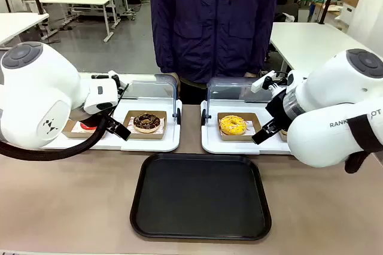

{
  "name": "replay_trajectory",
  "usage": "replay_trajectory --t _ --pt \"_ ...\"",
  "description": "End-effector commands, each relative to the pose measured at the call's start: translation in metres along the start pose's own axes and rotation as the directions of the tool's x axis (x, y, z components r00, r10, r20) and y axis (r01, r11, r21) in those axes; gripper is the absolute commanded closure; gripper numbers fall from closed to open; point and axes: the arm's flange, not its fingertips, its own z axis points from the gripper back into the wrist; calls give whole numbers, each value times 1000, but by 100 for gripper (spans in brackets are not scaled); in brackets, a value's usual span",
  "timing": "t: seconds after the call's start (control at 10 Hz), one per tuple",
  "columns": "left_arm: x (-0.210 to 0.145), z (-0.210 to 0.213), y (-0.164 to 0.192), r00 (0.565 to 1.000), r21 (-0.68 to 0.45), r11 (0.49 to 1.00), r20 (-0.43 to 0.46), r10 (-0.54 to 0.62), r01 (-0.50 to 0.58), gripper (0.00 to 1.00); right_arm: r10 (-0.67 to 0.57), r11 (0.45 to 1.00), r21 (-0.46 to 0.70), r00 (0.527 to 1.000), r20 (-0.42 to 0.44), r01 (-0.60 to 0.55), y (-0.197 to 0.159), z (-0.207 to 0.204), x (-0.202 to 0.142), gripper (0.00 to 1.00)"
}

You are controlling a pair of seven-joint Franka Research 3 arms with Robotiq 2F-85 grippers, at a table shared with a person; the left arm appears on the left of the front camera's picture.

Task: Move the second donut from the left to the tray.
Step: Pick up the Paper togo box containing the Donut indicated by the person and place it on the Handle tray.

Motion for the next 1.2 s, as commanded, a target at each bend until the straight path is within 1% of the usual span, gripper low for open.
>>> replay_trajectory --t 0.0,1.0,1.1 --pt "0 0 0 1000 0 1000 0 0 0 0 0 1000 0 1000 0 0 0 0 0 0" --pt "0 0 0 1000 0 1000 0 0 0 0 1 1000 0 1000 0 -1 0 0 0 0" --pt "26 25 16 999 -49 999 45 12 -10 0 -21 1000 7 999 42 21 -23 32 35 0"
